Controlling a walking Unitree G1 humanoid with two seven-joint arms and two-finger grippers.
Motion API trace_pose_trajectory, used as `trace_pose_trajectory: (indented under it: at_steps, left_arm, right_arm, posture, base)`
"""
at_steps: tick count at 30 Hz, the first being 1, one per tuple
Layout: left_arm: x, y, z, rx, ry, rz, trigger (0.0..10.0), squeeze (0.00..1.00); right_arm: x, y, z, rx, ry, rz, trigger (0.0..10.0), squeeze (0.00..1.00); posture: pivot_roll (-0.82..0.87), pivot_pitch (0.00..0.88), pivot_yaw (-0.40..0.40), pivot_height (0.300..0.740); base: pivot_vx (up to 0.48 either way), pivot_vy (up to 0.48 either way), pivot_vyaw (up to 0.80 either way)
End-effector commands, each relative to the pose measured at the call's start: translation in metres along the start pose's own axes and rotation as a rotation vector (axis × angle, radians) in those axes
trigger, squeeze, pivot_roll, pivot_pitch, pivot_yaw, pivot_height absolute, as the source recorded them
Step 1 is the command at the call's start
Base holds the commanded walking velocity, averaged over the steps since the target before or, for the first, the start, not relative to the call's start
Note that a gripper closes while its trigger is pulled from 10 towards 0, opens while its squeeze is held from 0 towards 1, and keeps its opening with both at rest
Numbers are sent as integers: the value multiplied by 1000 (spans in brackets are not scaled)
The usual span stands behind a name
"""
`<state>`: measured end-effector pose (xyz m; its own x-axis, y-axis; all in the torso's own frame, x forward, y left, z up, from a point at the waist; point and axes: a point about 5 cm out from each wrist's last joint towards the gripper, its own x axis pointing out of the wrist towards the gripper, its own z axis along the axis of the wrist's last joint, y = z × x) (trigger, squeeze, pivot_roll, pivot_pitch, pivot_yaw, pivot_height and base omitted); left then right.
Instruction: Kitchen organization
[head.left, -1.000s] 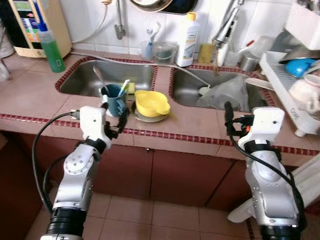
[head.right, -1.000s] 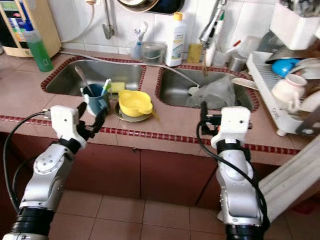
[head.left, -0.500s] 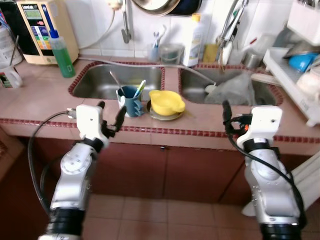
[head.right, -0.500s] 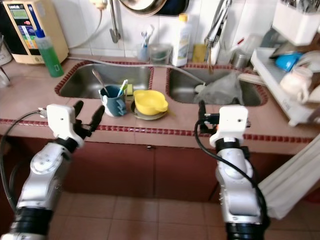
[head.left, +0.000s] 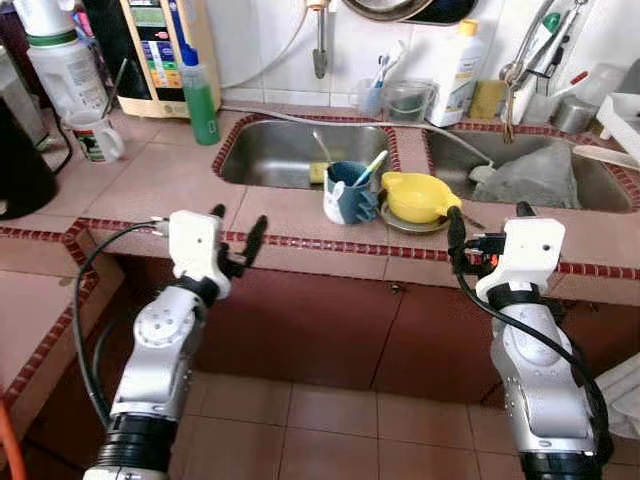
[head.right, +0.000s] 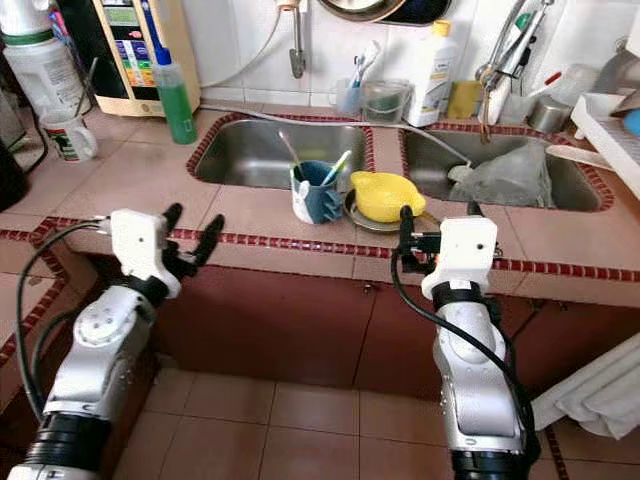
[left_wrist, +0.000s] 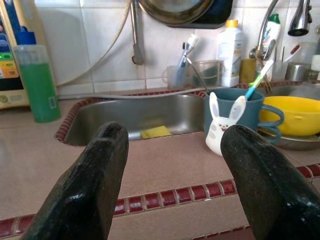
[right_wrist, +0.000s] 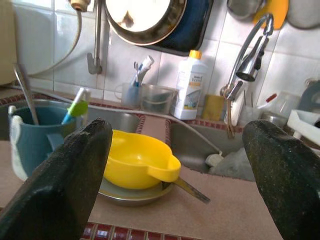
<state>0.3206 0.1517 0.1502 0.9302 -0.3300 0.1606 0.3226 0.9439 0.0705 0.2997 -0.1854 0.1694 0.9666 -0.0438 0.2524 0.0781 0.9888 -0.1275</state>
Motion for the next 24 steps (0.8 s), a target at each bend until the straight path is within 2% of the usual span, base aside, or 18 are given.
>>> trace_pose_trajectory:
  at_steps: [1, 15, 24]
  left_arm:
    - [1, -1, 4, 21, -16, -13, 10000, 0]
    - [0, -9, 3, 21, -9, -60, 10000, 0]
    - [0, -9, 1, 22, 1, -63, 10000, 0]
  right_arm:
    - [1, -4, 3, -8, -13, -10, 10000, 0]
    - [2, -11, 1, -13, 3, -48, 10000, 0]
    - [1, -13, -2, -11, 21, -67, 10000, 0]
  posture:
    - [-48, 0, 9, 740]
    - [-52, 0, 8, 740]
    - [-55, 0, 13, 740]
  base:
    - [0, 0, 0]
    - [0, 0, 0]
    - [0, 0, -766]
